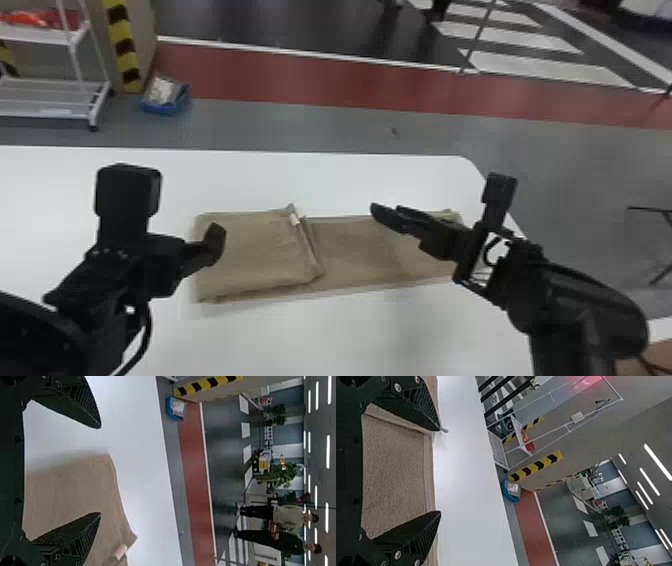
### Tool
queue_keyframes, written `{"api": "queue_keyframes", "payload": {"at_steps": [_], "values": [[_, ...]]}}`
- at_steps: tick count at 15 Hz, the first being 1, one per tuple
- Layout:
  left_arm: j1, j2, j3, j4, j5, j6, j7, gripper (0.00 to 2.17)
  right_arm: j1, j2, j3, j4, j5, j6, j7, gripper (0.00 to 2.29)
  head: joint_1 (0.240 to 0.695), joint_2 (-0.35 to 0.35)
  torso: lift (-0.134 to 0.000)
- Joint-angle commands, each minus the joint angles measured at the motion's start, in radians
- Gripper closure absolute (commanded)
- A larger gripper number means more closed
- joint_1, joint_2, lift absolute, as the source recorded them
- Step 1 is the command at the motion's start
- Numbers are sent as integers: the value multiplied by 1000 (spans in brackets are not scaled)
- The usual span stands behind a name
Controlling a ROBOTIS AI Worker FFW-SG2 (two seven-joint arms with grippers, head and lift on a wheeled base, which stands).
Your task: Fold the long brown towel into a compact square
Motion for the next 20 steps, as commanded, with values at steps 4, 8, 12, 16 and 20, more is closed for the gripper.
{"api": "queue_keyframes", "payload": {"at_steps": [4, 8, 12, 16, 20], "values": [[50, 94, 201, -9, 81, -29, -38, 29, -46, 73, 119, -97, 88, 253, -27, 292, 695, -59, -125], [58, 96, 203, 7, 77, -29, -60, 36, -36, 89, 212, -106, 158, 281, -56, 380, 695, 55, -125], [75, 94, 196, 21, 73, -57, -84, 36, -38, 89, 266, -85, 204, 262, -78, 502, 695, 81, -125], [89, 96, 207, 16, 71, -60, -89, 36, -55, 89, 316, -22, 257, 232, -81, 502, 695, 89, -125], [106, 105, 226, 13, 73, -81, -98, 36, -72, 89, 339, 13, 280, 229, -90, 508, 695, 108, -125]]}}
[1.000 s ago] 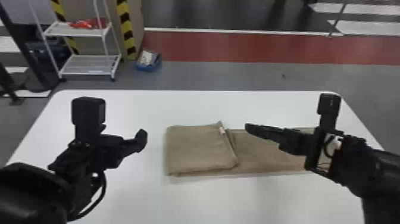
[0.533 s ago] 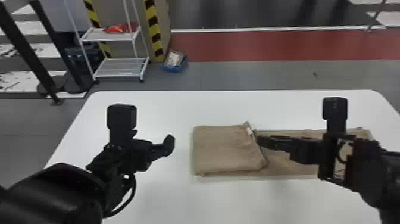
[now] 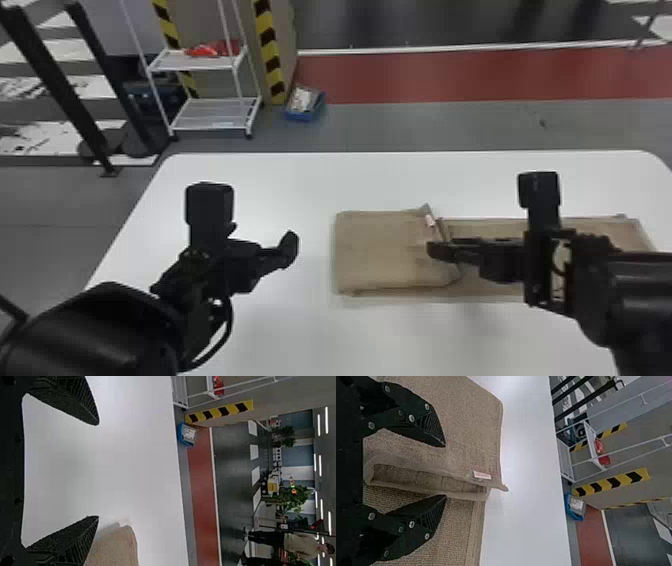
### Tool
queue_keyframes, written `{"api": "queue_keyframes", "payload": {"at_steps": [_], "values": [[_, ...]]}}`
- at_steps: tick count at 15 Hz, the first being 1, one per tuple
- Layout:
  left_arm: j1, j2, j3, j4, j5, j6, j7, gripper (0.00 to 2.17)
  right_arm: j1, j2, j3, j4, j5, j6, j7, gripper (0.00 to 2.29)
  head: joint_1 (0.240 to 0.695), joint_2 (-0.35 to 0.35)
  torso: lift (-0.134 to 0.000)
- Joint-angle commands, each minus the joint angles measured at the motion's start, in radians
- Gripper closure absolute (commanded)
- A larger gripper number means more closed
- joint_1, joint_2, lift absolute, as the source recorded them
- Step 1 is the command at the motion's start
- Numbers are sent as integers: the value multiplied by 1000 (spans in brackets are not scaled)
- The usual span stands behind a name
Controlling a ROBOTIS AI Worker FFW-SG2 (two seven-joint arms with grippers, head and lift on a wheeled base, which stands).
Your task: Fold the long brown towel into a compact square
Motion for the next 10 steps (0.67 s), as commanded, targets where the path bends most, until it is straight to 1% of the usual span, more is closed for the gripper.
{"api": "queue_keyframes", "payload": {"at_steps": [1, 2, 6, 7, 9, 10], "values": [[8, 0, 6, -2, 1, -11, -4, 36, -5, 1, 11, 9, 8, 0, 0, 616, 695, 111, -125], [8, 1, 6, -2, 1, -11, -4, 36, -8, 1, 16, 9, 10, 0, -1, 650, 695, 114, -125], [9, 1, 6, -2, 1, -11, -7, 36, -9, 1, 21, 9, 10, -9, -1, 657, 695, 121, -125], [9, 1, 8, -1, 1, -11, -10, 36, -9, 1, 21, 9, 8, -9, -1, 795, 695, 122, -125], [9, 1, 8, -1, 1, -11, -10, 36, -9, 1, 19, 8, 10, -9, -1, 799, 695, 122, -125], [9, 1, 8, -1, 0, -11, -10, 36, -9, 1, 19, 8, 11, -6, -1, 876, 695, 123, -125]]}}
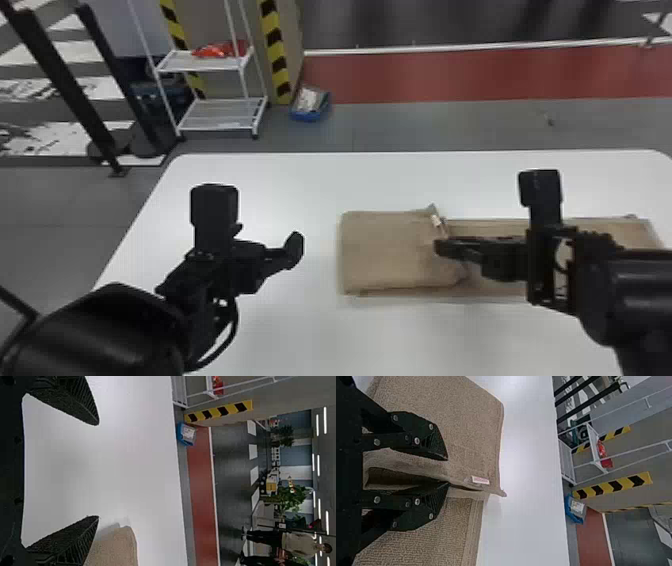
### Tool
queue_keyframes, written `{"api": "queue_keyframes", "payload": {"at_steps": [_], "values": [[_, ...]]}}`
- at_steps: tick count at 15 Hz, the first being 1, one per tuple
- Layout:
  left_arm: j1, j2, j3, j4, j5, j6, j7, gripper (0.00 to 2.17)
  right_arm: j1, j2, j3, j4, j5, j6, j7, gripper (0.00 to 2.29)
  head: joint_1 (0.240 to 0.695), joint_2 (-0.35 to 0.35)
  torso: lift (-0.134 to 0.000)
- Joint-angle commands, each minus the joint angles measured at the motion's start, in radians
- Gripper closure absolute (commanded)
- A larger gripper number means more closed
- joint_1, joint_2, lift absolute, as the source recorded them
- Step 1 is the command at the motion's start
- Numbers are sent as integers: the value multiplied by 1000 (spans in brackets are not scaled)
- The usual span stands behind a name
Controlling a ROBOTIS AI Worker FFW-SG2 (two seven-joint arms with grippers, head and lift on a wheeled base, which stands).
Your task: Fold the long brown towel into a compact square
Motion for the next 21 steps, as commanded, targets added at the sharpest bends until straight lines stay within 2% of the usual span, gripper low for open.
{"api": "queue_keyframes", "payload": {"at_steps": [1, 6, 12, 16, 18, 20, 21], "values": [[0, 0, 0, 0, 0, 0, 0, 36, 0, 1, 0, -1, 3, 6, 0, 998, 695, 123, -125], [0, 0, 0, 0, 0, 0, -4, 33, 8, 1, 1, -26, -6, 9, 0, 1001, 695, 121, -125], [8, 0, 3, -5, 0, 0, -6, 33, 106, 1, -46, -207, -103, 79, 5, 1001, 695, 129, -125], [14, -2, 3, -5, 0, 0, -6, 36, 169, 1, -102, -224, -111, 73, -2, 1001, 695, 121, -125], [18, 0, -4, -9, -1, 0, -6, 36, 153, 1, -105, -201, -86, 67, -26, 974, 695, 109, -125], [23, -2, -6, -15, -1, 0, -6, 36, 147, 1, -92, -184, -63, 3, -54, 333, 695, 94, -125], [28, 0, -3, -24, -4, 0, -4, 36, 146, 1, -92, -182, -60, -13, -64, 208, 695, 79, -125]]}}
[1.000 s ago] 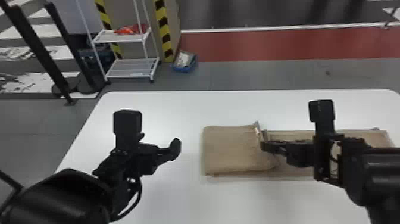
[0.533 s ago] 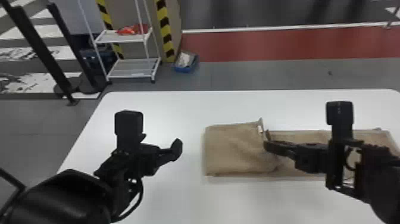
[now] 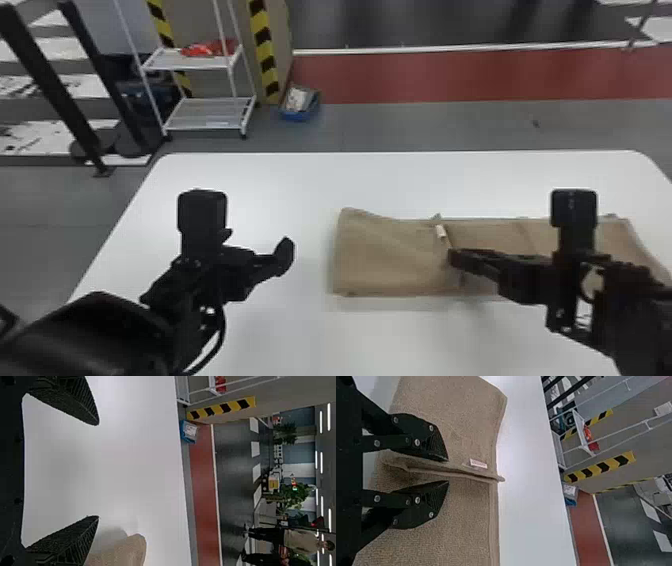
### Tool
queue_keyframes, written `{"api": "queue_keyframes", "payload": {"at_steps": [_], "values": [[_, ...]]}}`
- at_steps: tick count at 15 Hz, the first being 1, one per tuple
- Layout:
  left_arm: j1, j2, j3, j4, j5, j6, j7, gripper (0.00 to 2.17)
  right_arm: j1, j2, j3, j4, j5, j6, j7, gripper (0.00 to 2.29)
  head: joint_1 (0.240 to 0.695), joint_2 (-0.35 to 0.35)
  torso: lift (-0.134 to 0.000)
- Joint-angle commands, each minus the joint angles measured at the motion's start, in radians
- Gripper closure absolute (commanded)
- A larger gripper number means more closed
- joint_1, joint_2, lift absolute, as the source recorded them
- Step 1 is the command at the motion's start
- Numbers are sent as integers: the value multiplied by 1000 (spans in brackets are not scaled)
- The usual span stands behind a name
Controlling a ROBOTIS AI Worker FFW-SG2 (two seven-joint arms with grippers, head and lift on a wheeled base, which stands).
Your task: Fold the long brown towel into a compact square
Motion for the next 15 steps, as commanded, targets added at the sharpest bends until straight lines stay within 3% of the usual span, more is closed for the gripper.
{"api": "queue_keyframes", "payload": {"at_steps": [1, 9, 12, 15], "values": [[11, 1, 8, -17, -3, 0, 1, 36, -8, 1, 0, 6, 7, -30, -6, 201, 695, 74, -125], [19, 1, 12, -17, -7, 0, -2, 36, -74, 1, 32, 104, 20, 1, -21, 232, 695, 75, -125], [19, 4, 16, -14, -9, 0, -5, 36, -98, 1, 38, 162, 27, -36, -23, 451, 695, 86, -125], [21, 6, 25, -13, -9, 0, -11, 36, -110, 1, 50, 171, 27, -49, -27, 471, 695, 94, -125]]}}
